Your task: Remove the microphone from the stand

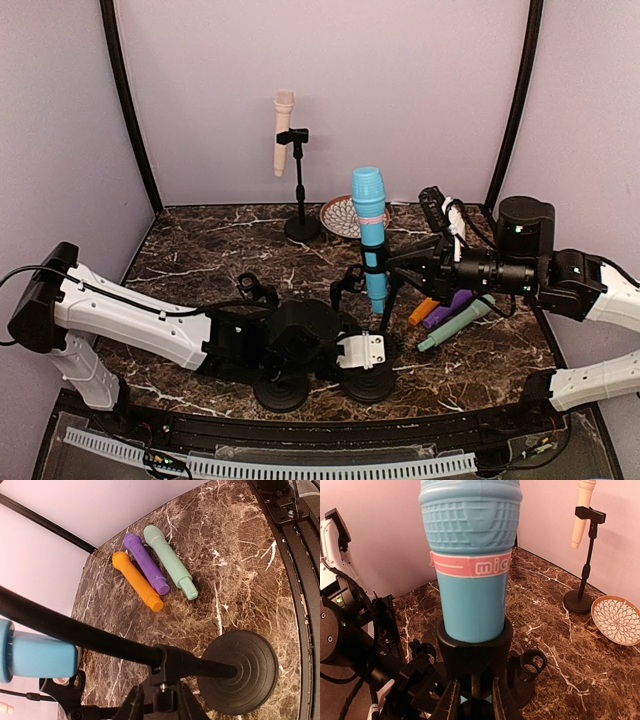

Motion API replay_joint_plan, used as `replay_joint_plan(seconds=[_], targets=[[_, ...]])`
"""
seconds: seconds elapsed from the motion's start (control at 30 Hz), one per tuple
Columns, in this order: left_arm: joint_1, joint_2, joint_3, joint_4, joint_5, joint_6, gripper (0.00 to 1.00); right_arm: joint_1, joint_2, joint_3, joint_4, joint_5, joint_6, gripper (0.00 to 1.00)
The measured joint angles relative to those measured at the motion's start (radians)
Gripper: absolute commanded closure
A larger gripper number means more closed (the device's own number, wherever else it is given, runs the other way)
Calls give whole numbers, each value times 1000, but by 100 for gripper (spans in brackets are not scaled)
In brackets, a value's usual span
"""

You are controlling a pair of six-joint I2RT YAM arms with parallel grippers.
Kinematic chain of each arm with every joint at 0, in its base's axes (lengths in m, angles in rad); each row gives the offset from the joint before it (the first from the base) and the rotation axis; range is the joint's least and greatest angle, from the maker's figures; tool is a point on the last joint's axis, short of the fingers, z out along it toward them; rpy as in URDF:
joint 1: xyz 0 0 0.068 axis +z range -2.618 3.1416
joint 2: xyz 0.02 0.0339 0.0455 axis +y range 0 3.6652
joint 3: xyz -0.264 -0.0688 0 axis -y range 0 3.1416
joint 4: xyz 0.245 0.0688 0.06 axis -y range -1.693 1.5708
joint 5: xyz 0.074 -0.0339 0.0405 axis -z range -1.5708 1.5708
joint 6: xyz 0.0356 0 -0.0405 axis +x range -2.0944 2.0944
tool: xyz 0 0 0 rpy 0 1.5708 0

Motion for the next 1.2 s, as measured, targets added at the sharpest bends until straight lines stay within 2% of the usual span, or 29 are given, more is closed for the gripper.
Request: replay_joint_plan(seconds=[0.23,0.43,0.8,1.03,1.17,1.2], targets=[[-1,5,0,-3,1,-35,89,0,0,0,0,7,-2,100],[25,5,24,-44,72,-155,99,0,1,0,0,7,-7,100],[173,5,58,-101,451,-505,100,0,4,0,-2,10,-23,100],[249,4,40,-60,681,-627,100,-13,11,0,14,51,22,100],[276,4,27,-30,763,-671,100,-17,13,0,16,66,52,100],[277,3,24,-25,775,-675,100,-17,13,0,15,66,56,97]])
